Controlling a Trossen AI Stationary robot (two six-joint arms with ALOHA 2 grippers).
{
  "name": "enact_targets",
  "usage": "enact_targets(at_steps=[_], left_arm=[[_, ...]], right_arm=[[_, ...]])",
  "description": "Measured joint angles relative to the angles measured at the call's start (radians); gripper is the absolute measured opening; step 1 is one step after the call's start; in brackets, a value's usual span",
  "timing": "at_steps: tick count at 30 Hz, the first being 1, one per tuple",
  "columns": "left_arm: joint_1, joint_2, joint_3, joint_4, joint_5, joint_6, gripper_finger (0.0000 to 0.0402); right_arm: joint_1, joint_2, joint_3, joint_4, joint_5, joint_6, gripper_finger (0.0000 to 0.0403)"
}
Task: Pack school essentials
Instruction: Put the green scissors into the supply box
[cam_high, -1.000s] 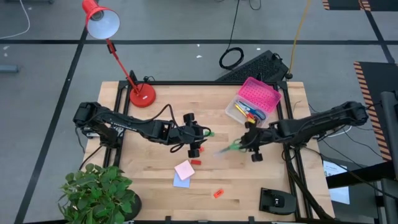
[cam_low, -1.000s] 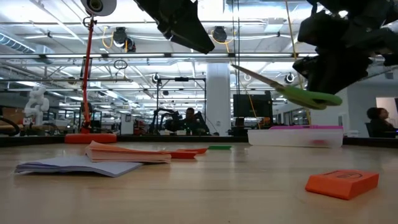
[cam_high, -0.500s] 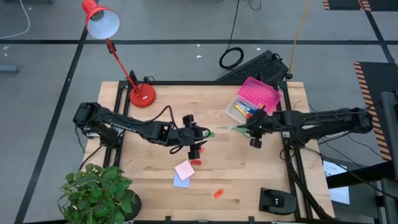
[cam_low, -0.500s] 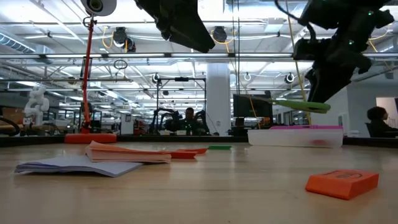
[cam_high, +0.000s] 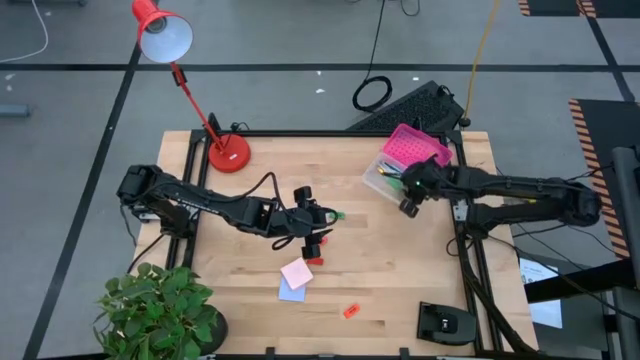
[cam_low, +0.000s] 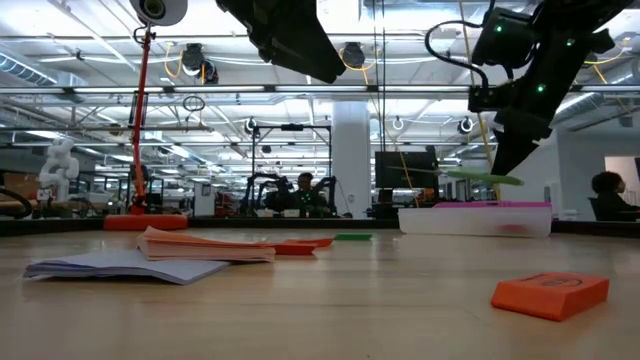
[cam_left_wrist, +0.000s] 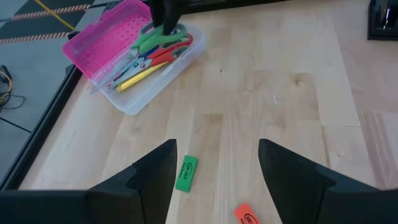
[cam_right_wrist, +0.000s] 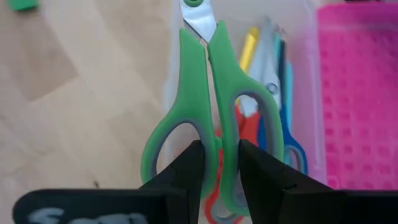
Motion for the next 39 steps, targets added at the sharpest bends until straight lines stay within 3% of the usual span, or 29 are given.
enact_targets(at_steps=[13,32,39], left_arm=[[0.000,0.000,0.000,0.001,0.000,-0.003,0.0230],[0.001,0.000,0.000,0.004,0.000,-0.003,0.0230],[0.001,0.000,0.000,0.005,0.000,-0.003,0.0230]], right_arm=[[-0.126,0.000,-0.026,-0.014,-0.003,0.047,0.0087],[-0.156,0.006,-0.048,-0.015,0.002,0.126,0.0090],[-0.195,0.069,-0.048,-0.015,0.003,0.124,0.0091]])
